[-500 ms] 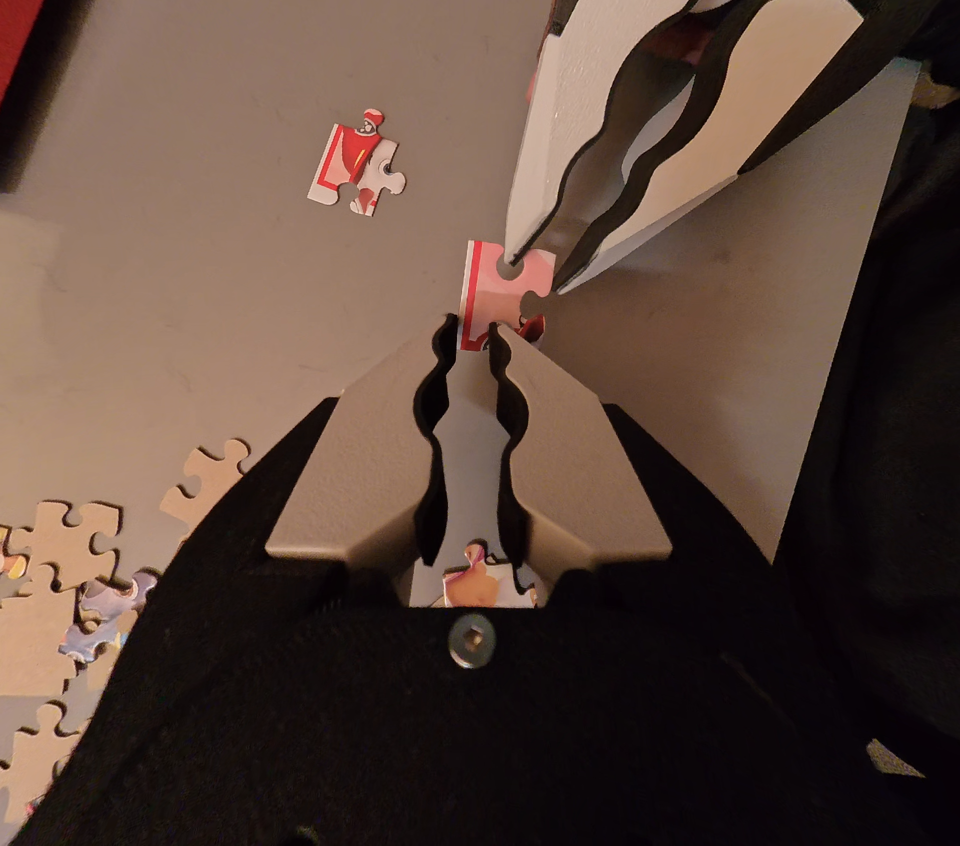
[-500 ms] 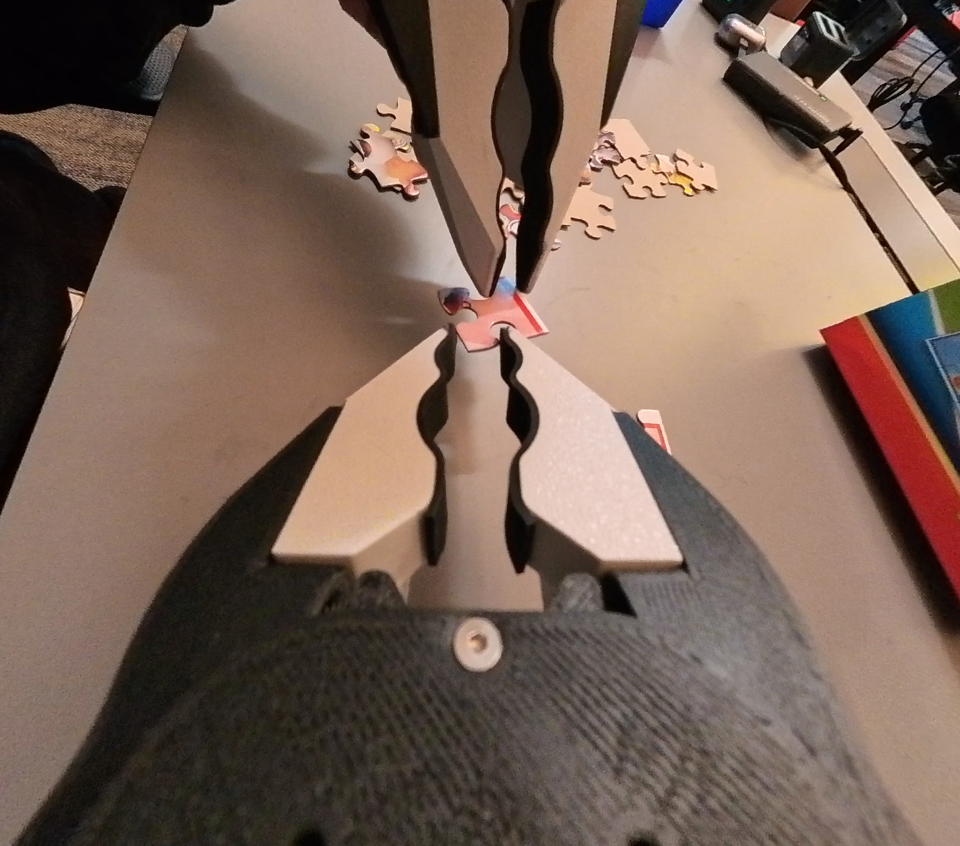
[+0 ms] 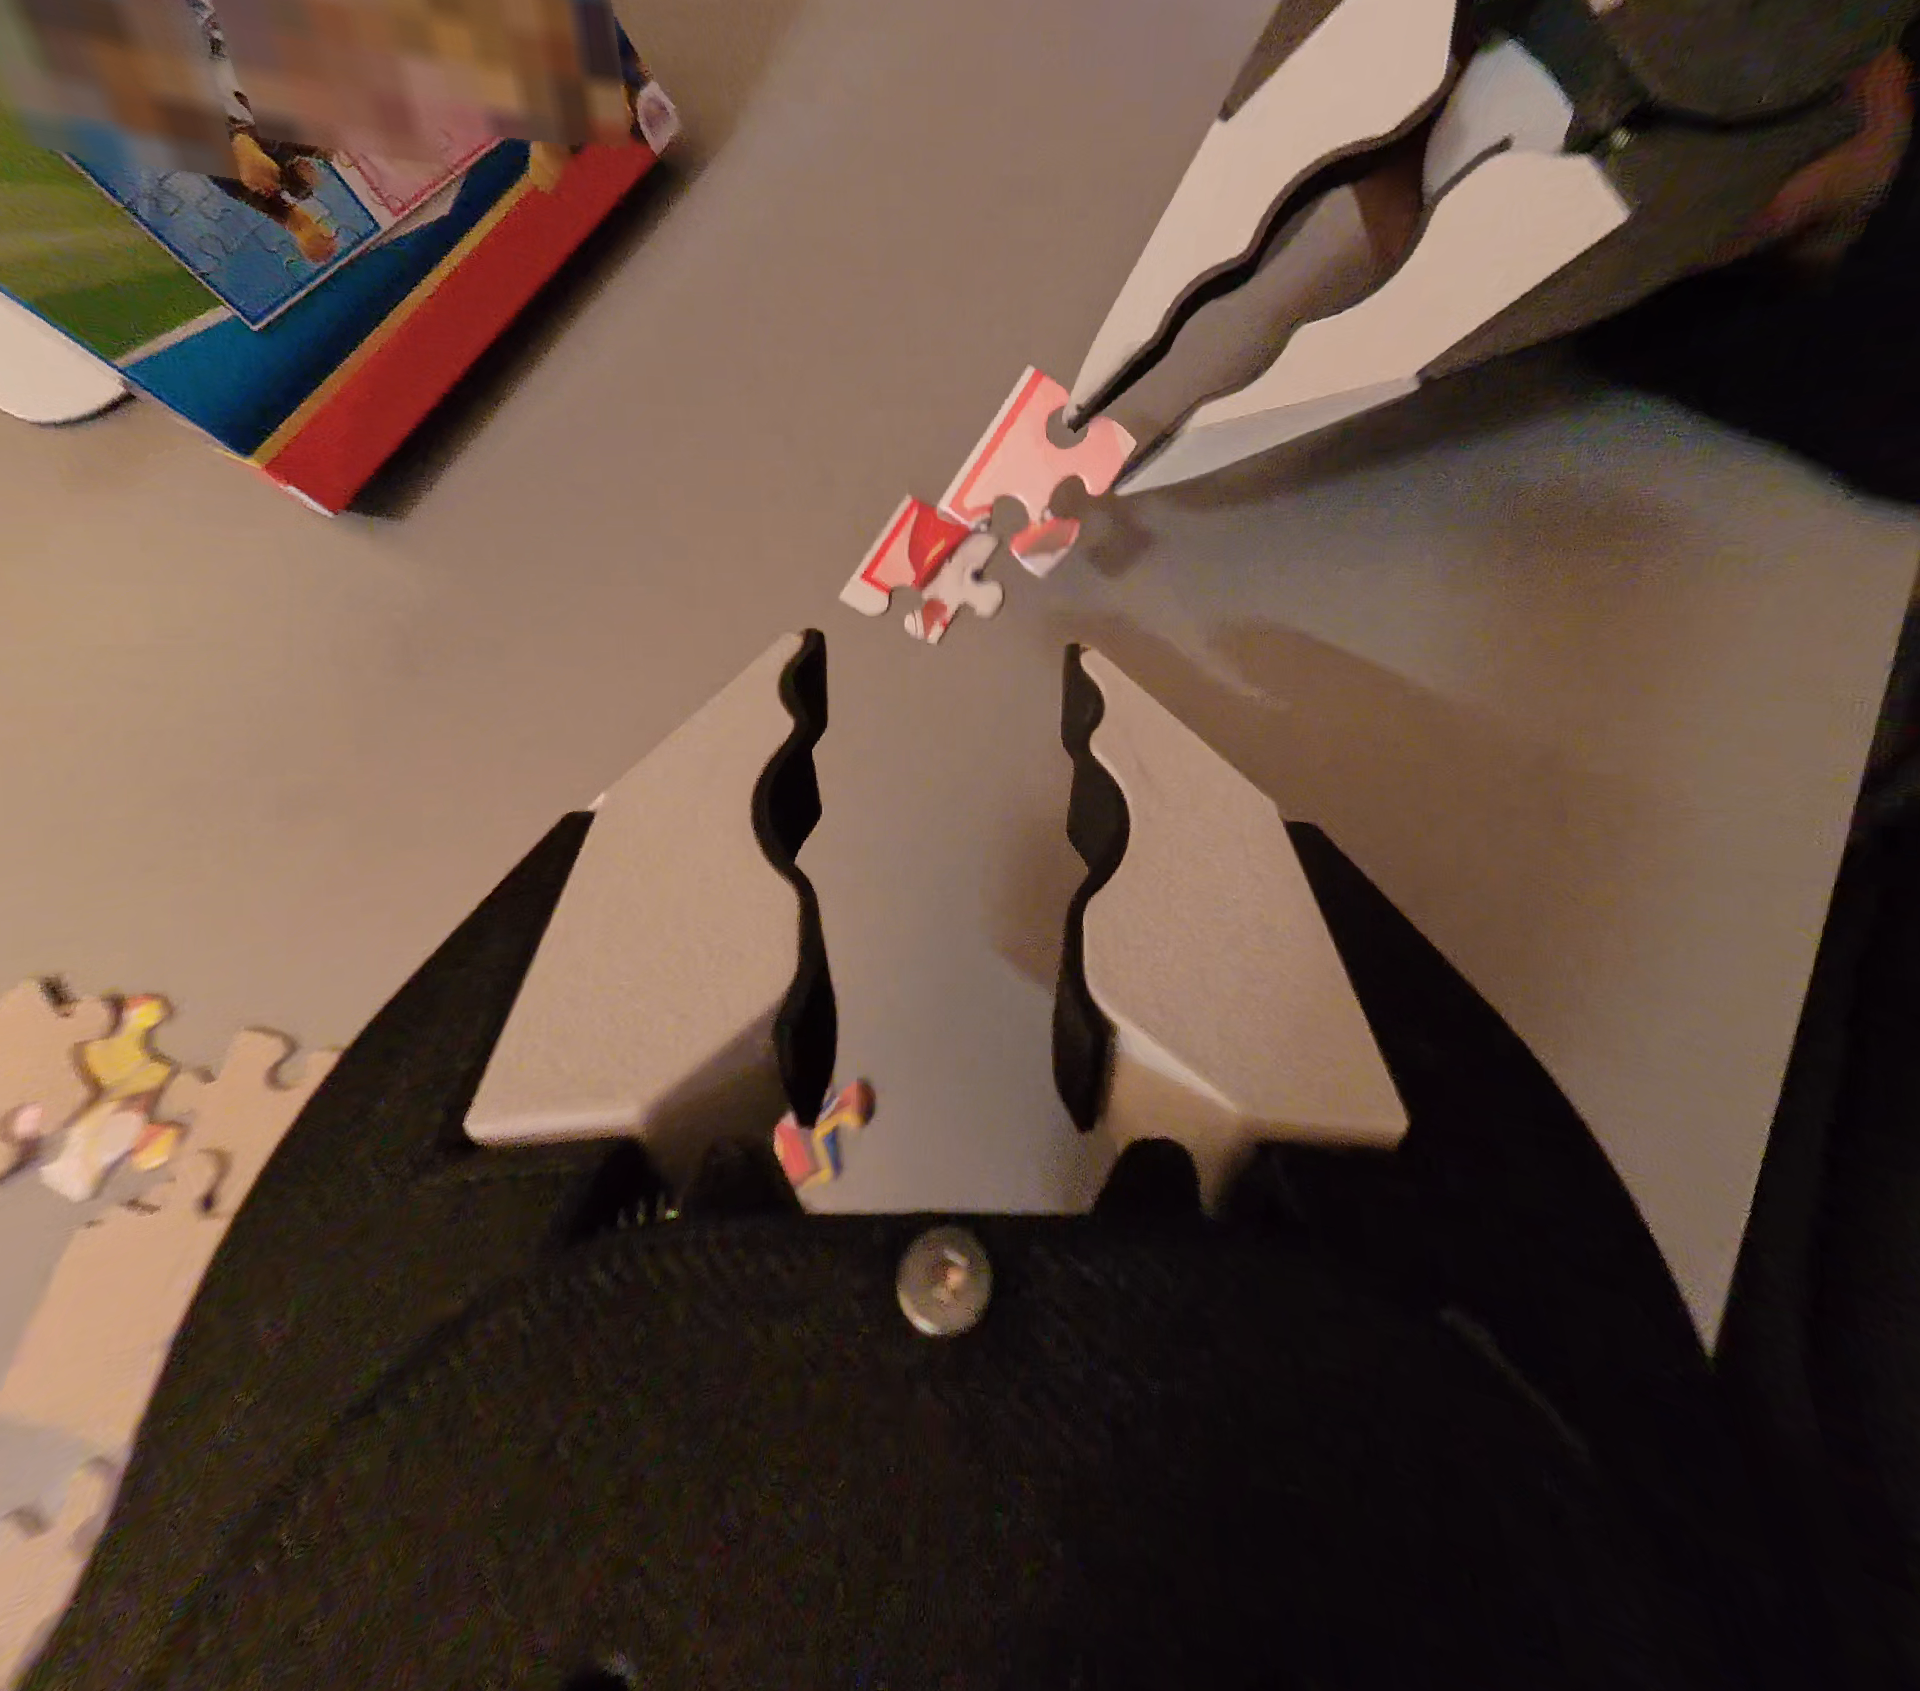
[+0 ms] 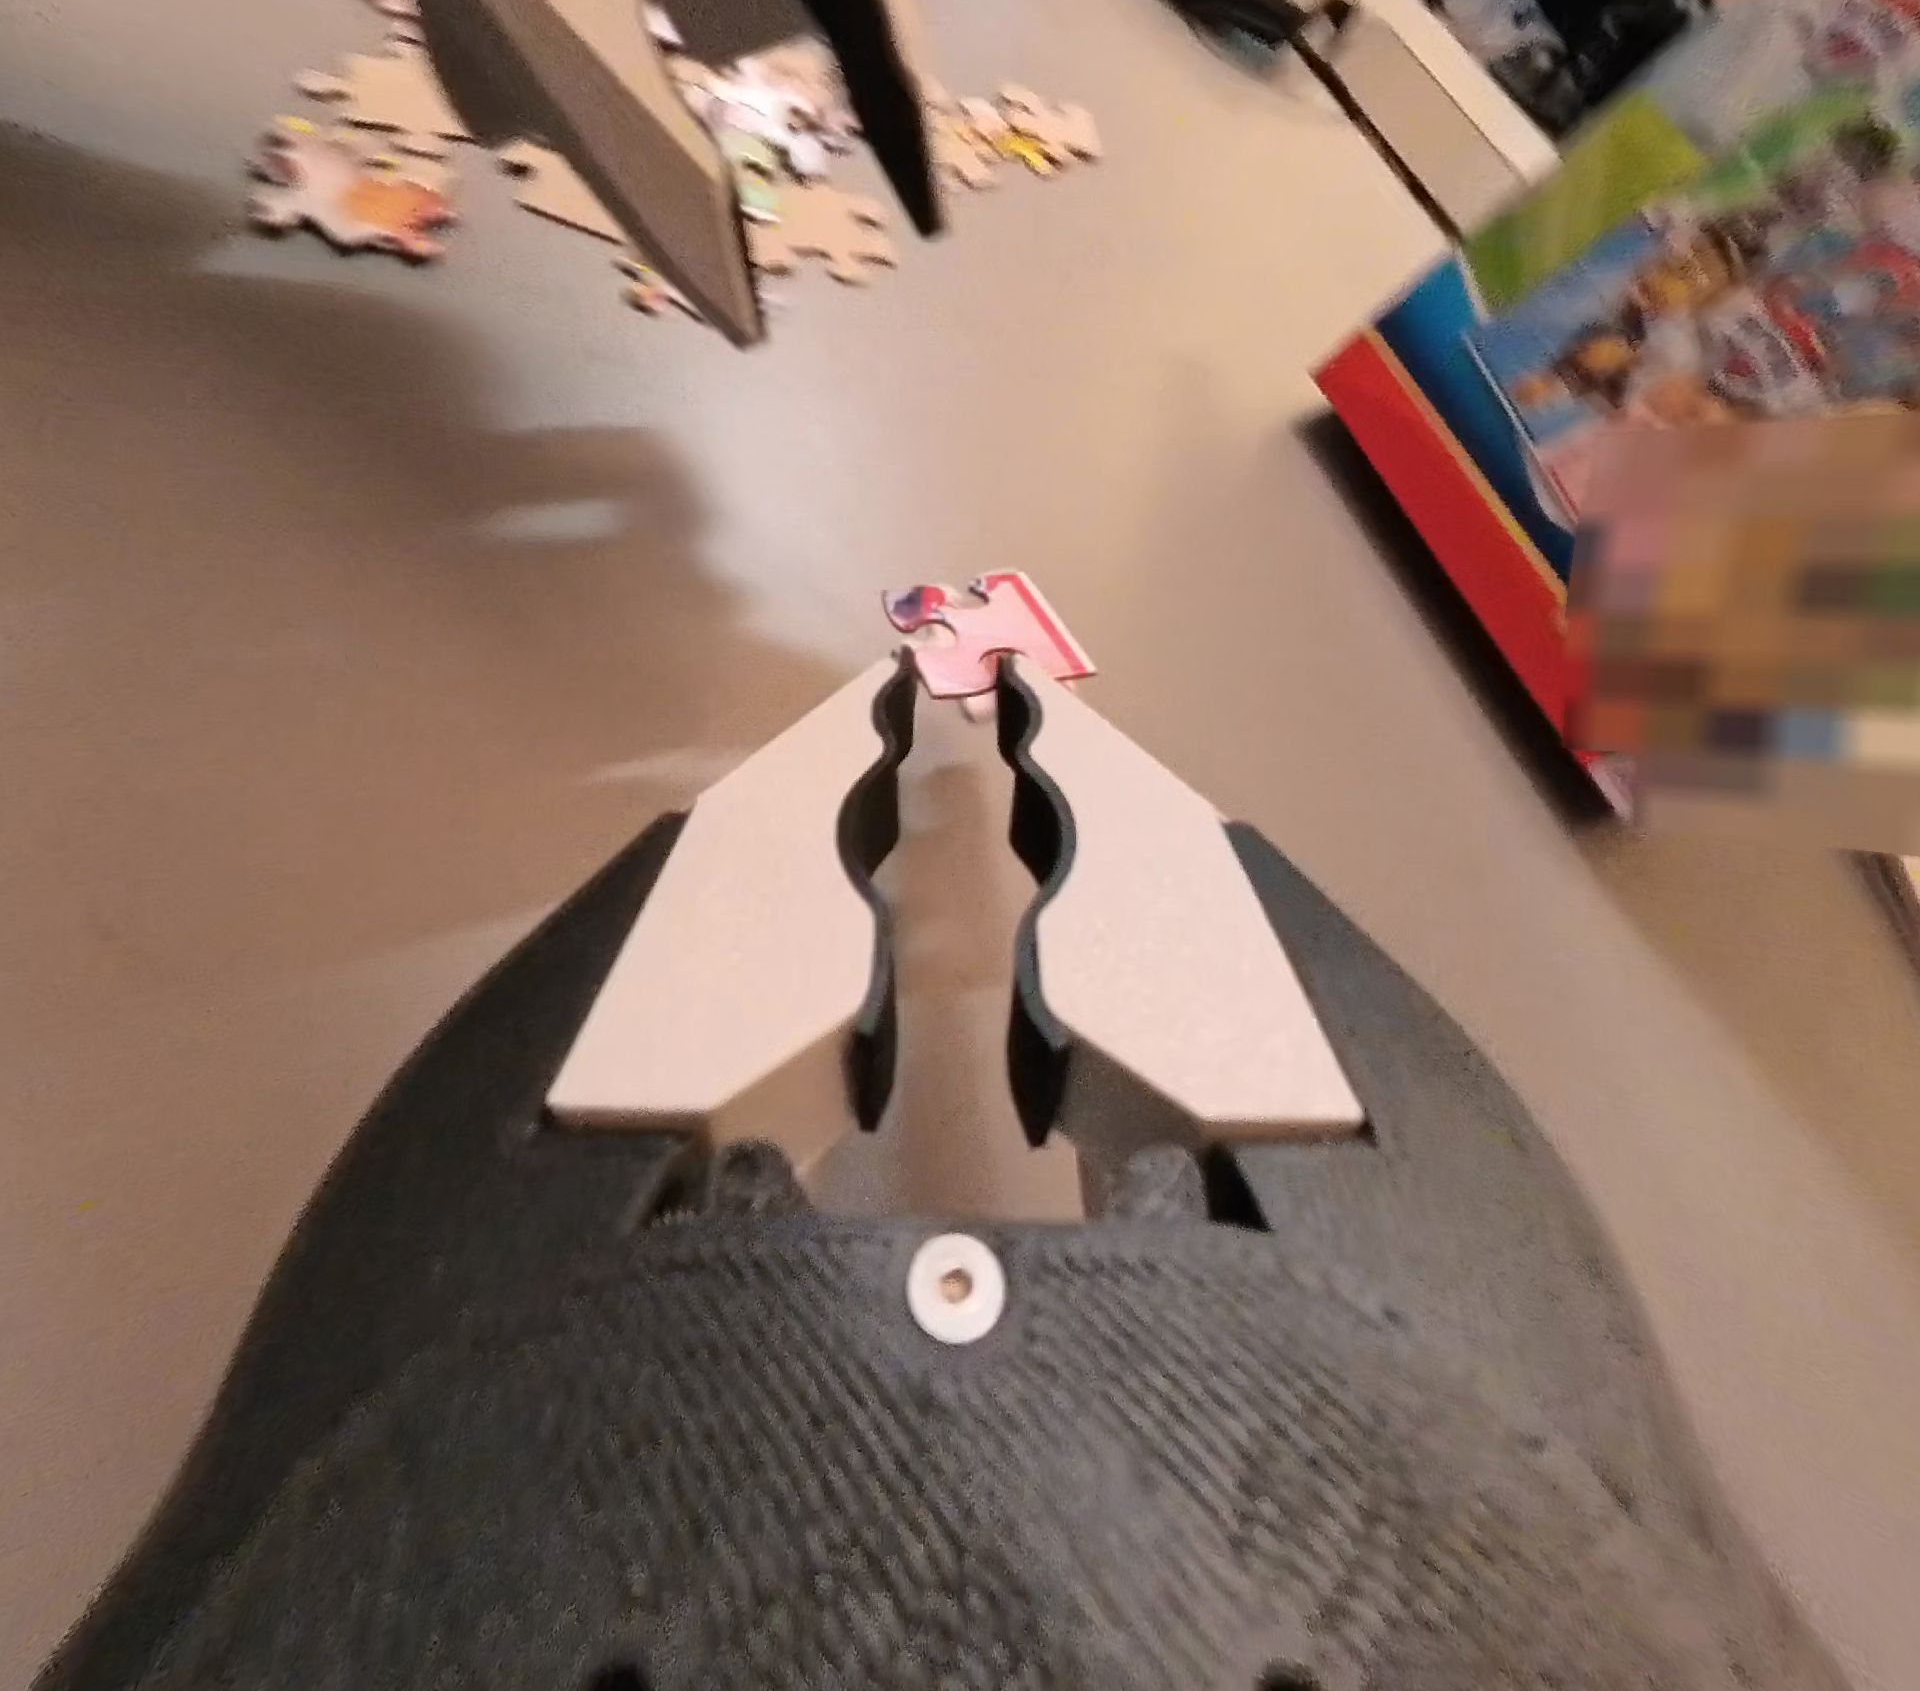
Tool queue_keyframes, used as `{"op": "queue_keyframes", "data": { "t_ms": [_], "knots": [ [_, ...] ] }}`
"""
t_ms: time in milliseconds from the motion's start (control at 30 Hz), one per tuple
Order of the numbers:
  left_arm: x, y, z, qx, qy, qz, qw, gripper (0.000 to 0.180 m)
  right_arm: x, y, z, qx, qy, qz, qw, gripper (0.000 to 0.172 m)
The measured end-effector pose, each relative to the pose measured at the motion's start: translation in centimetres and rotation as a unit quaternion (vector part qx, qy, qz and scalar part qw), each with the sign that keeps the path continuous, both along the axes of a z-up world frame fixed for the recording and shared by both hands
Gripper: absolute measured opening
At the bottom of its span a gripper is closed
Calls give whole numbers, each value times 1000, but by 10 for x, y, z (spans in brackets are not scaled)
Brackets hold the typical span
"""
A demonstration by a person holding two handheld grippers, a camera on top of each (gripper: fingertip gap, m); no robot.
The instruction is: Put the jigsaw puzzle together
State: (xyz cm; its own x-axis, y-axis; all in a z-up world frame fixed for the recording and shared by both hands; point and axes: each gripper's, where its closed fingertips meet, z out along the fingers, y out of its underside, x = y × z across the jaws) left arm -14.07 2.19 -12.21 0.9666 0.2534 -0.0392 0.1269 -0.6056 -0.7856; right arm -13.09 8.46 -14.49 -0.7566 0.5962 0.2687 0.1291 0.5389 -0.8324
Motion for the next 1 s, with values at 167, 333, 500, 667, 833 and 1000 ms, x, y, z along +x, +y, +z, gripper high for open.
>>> {"op": "queue_keyframes", "data": {
  "t_ms": [167,333,500,667,833,1000],
  "knots": [
    [-9,28,-26,-33,-67,47,996,38,-16,36,-7,-16,-43,-56,997,14],
    [-28,44,-52,-84,-83,73,990,16,-15,20,-12,-33,-64,-21,997,14],
    [-33,52,-57,-66,-84,82,991,1,-16,22,-30,-2,-85,-24,996,14],
    [-30,51,-65,-78,-87,75,990,0,-17,22,-36,10,-95,-24,995,14],
    [-31,49,-70,-100,-62,77,990,1,-17,24,-39,19,-98,-28,995,14],
    [-30,50,-69,-92,-68,79,990,0,-17,28,-42,32,-100,-33,994,23]
  ]
}}
